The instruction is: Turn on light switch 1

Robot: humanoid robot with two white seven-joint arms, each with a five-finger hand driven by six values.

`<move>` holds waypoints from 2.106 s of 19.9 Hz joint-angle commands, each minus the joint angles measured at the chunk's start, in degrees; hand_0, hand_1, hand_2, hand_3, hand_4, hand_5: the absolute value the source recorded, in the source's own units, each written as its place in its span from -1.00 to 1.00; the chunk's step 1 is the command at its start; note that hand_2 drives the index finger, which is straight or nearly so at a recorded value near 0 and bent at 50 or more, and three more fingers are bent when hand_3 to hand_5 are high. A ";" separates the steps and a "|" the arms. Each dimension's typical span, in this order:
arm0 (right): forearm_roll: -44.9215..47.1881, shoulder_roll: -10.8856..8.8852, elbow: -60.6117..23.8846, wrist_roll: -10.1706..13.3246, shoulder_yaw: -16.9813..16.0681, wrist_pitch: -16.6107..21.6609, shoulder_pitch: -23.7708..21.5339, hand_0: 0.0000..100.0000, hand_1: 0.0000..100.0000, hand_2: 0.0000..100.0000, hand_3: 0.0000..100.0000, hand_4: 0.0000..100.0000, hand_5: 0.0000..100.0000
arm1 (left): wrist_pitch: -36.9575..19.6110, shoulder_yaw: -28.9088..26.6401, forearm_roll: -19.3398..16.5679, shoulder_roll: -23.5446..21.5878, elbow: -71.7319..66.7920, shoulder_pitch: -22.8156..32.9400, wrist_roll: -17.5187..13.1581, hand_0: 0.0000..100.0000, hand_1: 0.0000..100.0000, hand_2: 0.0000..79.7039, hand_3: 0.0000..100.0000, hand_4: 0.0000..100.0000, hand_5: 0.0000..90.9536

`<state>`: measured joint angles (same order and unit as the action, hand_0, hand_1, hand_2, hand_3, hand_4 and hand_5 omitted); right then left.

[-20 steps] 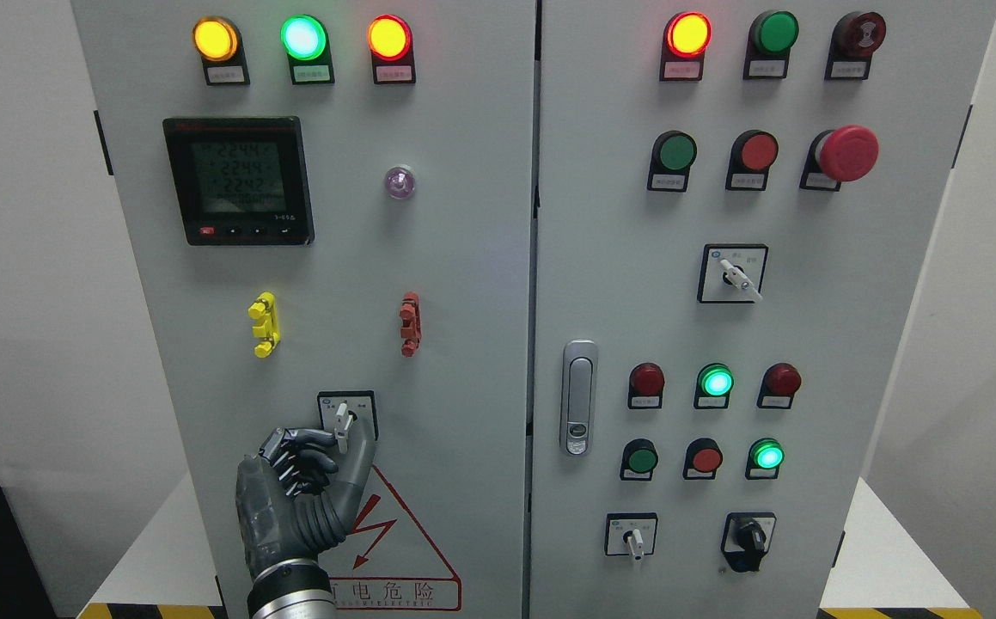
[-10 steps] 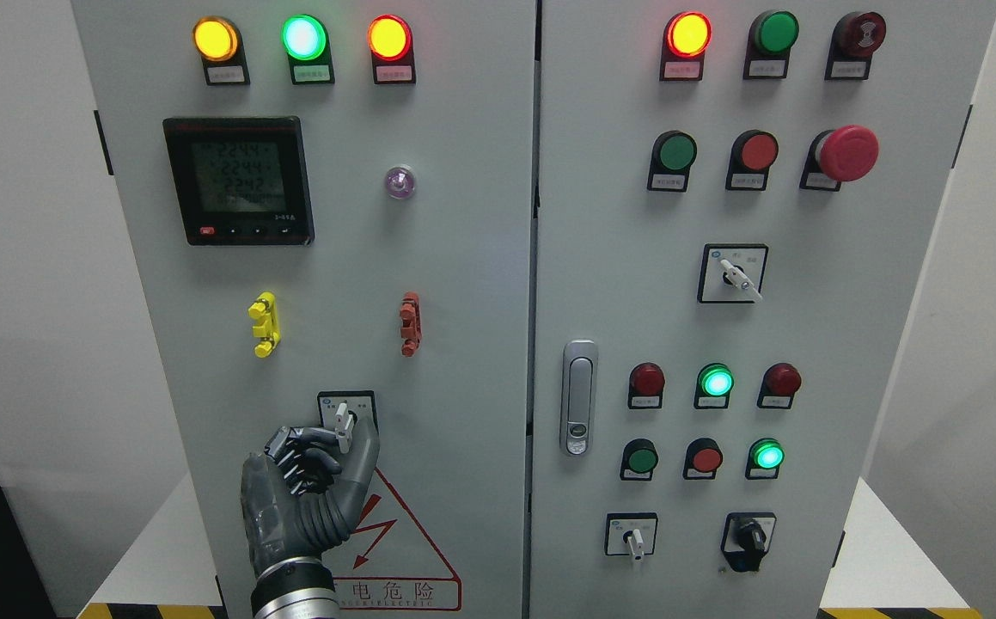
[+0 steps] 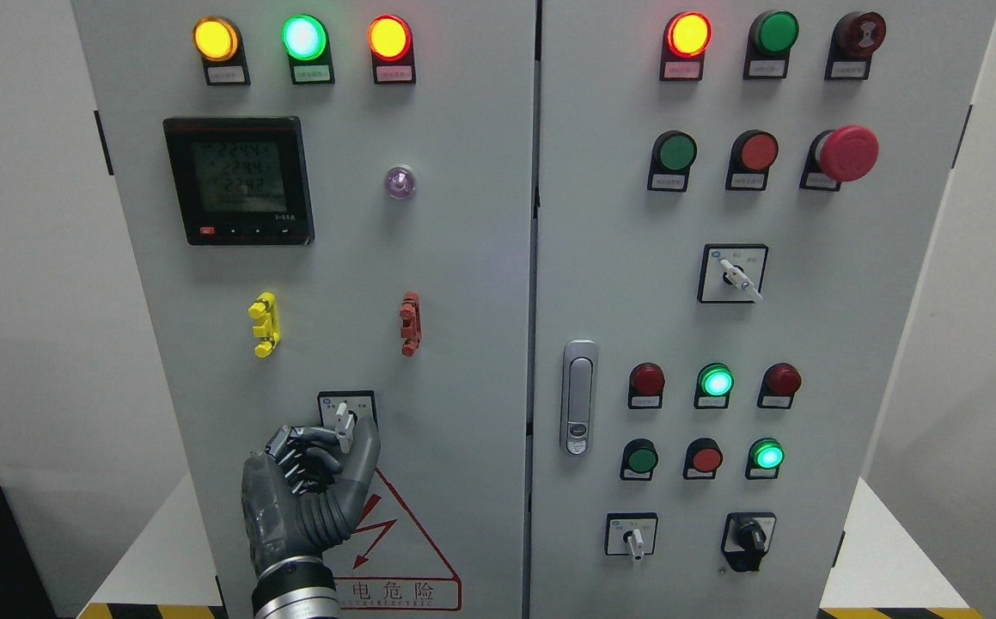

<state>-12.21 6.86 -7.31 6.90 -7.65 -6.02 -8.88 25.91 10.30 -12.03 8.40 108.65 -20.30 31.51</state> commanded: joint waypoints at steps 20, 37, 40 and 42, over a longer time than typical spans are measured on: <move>0.00 0.00 0.02 0.05 0.00 0.04 0.00 -0.89 -1.00 -1.00 -1.00 -1.00 -1.00 | 0.11 -0.10 -0.98 0.03 -0.01 -0.18 -0.14 -0.61 0.23 0.58 0.81 0.78 0.78; 0.00 0.00 0.02 0.05 0.00 0.04 0.00 -0.89 -1.00 -1.00 -1.00 -1.00 -1.00 | 0.11 -0.10 -0.98 0.03 -0.10 0.00 -0.22 -0.38 0.15 0.59 0.82 0.79 0.78; 0.00 0.00 0.02 -0.04 0.00 0.04 0.00 -0.89 -1.00 -1.00 -1.00 -1.00 -1.00 | 0.11 -0.10 -0.89 0.03 -0.10 0.00 -0.22 -0.33 0.12 0.60 0.82 0.79 0.78; 0.00 0.00 0.02 -0.04 0.00 0.04 0.00 -0.89 -1.00 -1.00 -1.00 -1.00 -1.00 | 0.11 -0.10 -0.89 0.03 -0.10 0.00 -0.22 -0.32 0.11 0.60 0.82 0.79 0.78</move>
<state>-12.21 6.85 -7.31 6.90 -7.65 -6.02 -8.88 26.01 10.21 -12.99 8.44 108.60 -20.33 31.31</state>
